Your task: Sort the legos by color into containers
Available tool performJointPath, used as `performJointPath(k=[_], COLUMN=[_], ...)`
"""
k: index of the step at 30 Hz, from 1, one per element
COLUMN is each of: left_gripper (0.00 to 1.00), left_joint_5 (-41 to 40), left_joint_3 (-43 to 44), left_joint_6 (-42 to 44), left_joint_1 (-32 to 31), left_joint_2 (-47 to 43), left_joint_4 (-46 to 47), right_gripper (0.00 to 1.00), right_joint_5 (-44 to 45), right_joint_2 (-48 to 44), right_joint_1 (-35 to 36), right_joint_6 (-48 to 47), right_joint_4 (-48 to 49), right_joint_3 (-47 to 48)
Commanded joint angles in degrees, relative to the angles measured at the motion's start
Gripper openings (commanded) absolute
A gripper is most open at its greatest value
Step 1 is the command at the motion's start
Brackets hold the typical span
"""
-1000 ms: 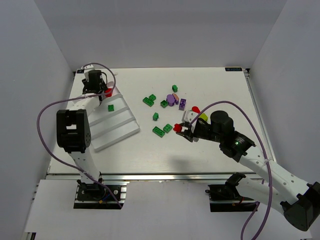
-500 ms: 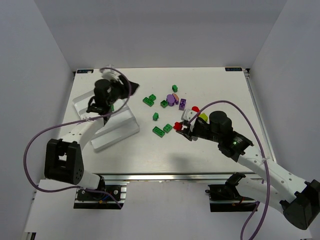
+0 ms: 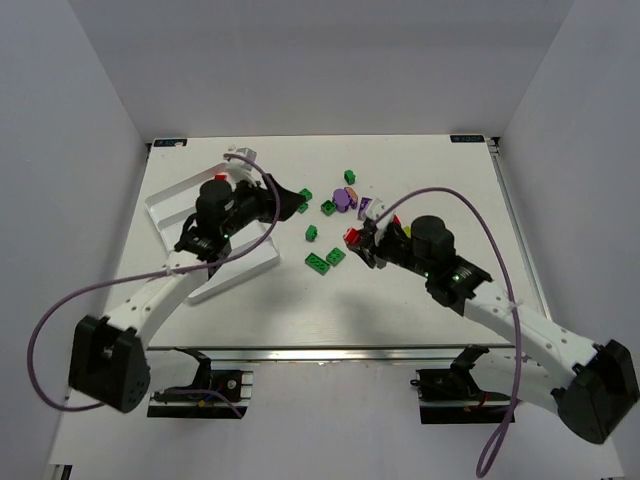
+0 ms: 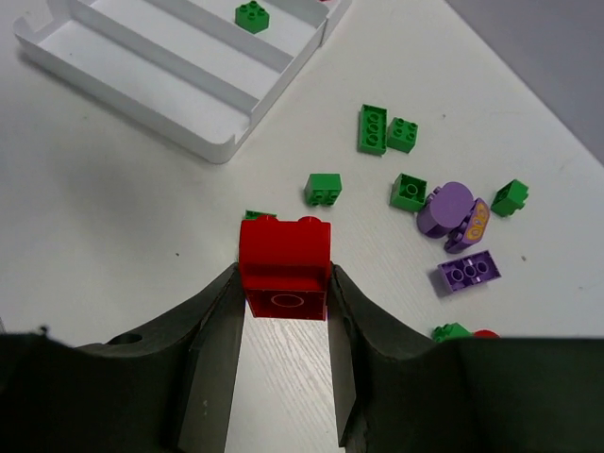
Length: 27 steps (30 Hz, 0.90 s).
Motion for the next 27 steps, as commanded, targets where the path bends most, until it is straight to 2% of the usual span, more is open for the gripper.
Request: performJointPath(k=[1, 4, 5, 8, 9, 11, 12, 13, 14, 17, 18, 23, 27], left_gripper=[0.74, 0.77, 0.78, 0.78, 0.78, 0.78, 0.78, 0.78, 0.78, 0.78, 0.79, 0.79, 0.8], left_joint_5=[-6.59, -5.64, -3.89, -2.3, -2.21, -0.03, 1.47, 3.14, 6.98, 12.98, 15.78, 22.57, 23.11], left_joint_3=[-3.08, -5.47, -6.52, -8.02, -8.55, -11.08, -12.32, -13.55, -16.35, -19.27, -19.71, -21.29, -22.09], left_joint_6=[4.56, 3.69, 3.07, 2.63, 2.89, 4.82, 5.26, 5.7, 5.88, 5.27, 3.96, -2.02, -1.69], left_joint_1=[0.09, -0.26, -0.17, -0.26, -0.17, -0.35, -0.44, -0.44, -0.87, -2.36, -2.72, -3.86, -5.18], left_joint_2=[-10.83, -12.6, -12.34, -12.69, -13.3, -15.84, -16.73, -17.43, -18.74, -18.85, -18.32, -14.37, -13.13], left_joint_4=[0.72, 3.18, 3.45, 4.24, 5.72, 8.79, 13.68, 16.43, 23.07, 33.64, 35.25, 48.24, 49.95], right_gripper=[0.0, 0.0, 0.0, 0.0, 0.0, 0.0, 0.0, 0.0, 0.0, 0.0, 0.0, 0.0, 0.0], right_joint_5=[0.49, -2.86, -2.86, -0.67, -0.57, -3.63, -3.65, -4.35, -6.88, -15.03, -17.51, -27.8, -29.58], right_joint_2=[6.62, 11.55, 11.9, 9.64, 8.67, 5.6, 4.62, 3.92, 2.95, 2.94, 3.2, 4.7, 5.75], right_joint_1=[-0.64, -1.26, -1.26, -2.22, -3.19, -9.41, -11.44, -15.72, -17.77, -22.87, -23.75, -23.85, -23.85], right_joint_6=[4.73, 12.54, 17.26, 23.79, 29.38, 36.95, 45.0, 48.04, 53.81, 60.18, 64.72, 71.71, 74.78], right_joint_4=[5.43, 8.65, 10.16, 13.42, 13.43, 15.96, 16.24, 16.33, 17.72, 18.61, 22.09, 37.23, 43.39], right_joint_3=[6.69, 9.69, 9.69, 8.9, 8.9, 7.86, 7.41, 7.23, 6.36, 4.26, 2.85, -3.05, -5.33])
